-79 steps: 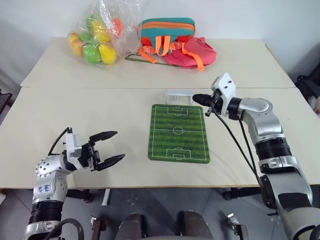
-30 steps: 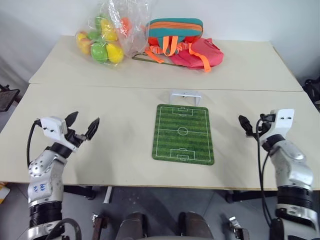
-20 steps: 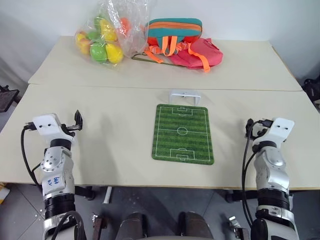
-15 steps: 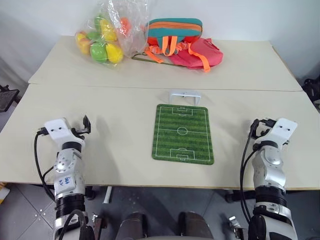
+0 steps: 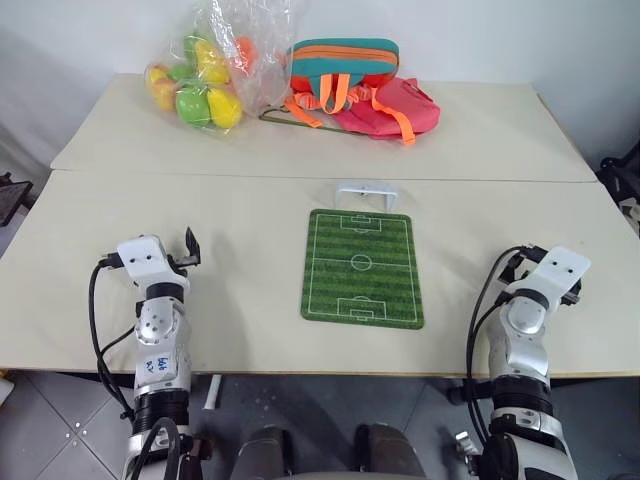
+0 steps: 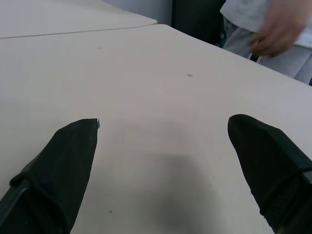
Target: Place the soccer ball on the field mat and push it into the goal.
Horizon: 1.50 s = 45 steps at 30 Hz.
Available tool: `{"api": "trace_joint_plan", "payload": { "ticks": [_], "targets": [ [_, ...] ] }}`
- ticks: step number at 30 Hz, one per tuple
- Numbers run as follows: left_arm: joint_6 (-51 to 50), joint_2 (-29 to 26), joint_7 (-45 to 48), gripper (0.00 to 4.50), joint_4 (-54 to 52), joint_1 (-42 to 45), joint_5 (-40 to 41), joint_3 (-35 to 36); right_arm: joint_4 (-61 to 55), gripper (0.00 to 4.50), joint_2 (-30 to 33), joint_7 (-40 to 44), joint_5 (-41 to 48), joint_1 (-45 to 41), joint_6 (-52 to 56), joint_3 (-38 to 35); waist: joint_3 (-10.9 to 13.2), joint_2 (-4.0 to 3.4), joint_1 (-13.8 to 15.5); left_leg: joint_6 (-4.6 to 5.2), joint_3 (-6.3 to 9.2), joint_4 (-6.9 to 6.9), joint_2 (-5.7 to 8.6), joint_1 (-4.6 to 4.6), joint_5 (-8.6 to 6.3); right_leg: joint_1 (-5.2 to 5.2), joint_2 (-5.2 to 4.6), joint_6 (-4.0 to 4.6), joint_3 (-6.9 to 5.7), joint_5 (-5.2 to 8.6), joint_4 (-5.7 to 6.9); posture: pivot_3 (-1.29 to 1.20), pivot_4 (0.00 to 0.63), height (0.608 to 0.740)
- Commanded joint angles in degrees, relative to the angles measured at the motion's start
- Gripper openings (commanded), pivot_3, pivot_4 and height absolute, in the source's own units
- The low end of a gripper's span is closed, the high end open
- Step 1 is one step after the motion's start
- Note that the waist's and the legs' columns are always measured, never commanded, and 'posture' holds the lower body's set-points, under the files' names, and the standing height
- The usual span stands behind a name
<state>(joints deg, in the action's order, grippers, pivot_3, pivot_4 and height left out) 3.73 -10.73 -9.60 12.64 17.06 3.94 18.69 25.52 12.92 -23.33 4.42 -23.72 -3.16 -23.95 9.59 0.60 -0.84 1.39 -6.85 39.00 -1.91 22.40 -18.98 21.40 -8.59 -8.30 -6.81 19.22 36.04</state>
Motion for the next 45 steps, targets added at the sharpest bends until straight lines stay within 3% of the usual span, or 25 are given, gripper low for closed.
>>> {"api": "trace_joint_plan", "payload": {
  "ticks": [1,10,37,45],
  "targets": [
    [0.9,-0.5,-3.7,4.5,-0.8,-0.8,-4.1,-0.8,2.8,4.47,0.2,-1.2,-0.3,0.9,0.8,-0.6,-0.1,0.1,-0.1,0.0,0.01,0.0,-0.04,-0.01,0.0,-0.03,-0.01,0.0,0.0,0.0,0.0,0.0,0.15,0.74],
    [0.7,-0.5,-11.2,4.5,-0.2,-1.7,-6.9,1.2,7.7,4.47,1.6,-1.8,0.6,-0.7,-1.4,-1.6,-0.4,0.37,-0.3,0.0,0.02,0.0,-0.21,-0.08,0.0,-0.12,-0.03,0.0,0.0,0.0,-0.02,0.0,0.15,0.74],
    [1.9,-1.3,-8.0,4.5,0.9,-0.7,-5.9,0.1,9.9,4.47,0.5,-3.0,1.9,0.1,-4.9,-1.5,-0.5,0.51,-0.5,-0.01,0.18,-0.04,-0.2,-0.2,-0.01,-0.36,-0.05,0.0,-0.12,0.0,-0.1,0.0,0.15,0.74],
    [3.0,-2.8,3.1,4.5,-2.2,-3.2,0.5,0.3,4.1,4.47,4.1,11.5,5.2,0.9,-3.4,1.0,-0.5,0.45,-0.8,-0.01,0.14,-0.07,-0.2,-0.2,-0.01,-0.34,-0.05,0.0,-0.09,0.0,-0.14,0.0,0.15,0.74]
  ]
}}
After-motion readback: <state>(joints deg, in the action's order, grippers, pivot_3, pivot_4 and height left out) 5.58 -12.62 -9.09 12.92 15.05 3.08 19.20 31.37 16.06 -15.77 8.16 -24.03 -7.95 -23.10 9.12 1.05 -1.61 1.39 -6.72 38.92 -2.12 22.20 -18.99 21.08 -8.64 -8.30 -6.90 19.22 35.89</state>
